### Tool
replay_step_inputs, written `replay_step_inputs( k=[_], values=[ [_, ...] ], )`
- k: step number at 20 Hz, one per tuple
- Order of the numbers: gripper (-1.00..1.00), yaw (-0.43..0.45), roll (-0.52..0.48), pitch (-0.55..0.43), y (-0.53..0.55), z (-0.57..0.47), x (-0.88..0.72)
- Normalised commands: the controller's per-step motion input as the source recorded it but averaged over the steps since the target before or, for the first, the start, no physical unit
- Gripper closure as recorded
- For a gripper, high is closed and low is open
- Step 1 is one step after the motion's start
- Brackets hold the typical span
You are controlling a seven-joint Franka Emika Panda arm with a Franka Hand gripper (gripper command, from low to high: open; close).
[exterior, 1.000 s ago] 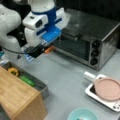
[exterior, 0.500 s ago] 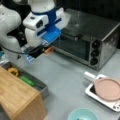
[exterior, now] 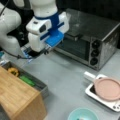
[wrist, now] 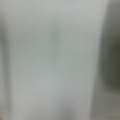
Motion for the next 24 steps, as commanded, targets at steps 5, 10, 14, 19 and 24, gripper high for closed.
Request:
replay_step_inputs(
  k=[5,10,14,19,24],
  values=[
    [-1.00,0.045,-0.014,0.126,-0.37,0.06,0.67],
    [-1.00,0.038,-0.056,0.209,-0.47,0.10,0.89],
    [-1.00,0.050,-0.084,0.247,-0.37,0.07,0.90],
    [-1.00,0.171,-0.084,0.256,-0.31,0.11,0.68],
    [-1.00,0.192,-0.061,0.273,-0.29,0.07,0.50]
  ],
)
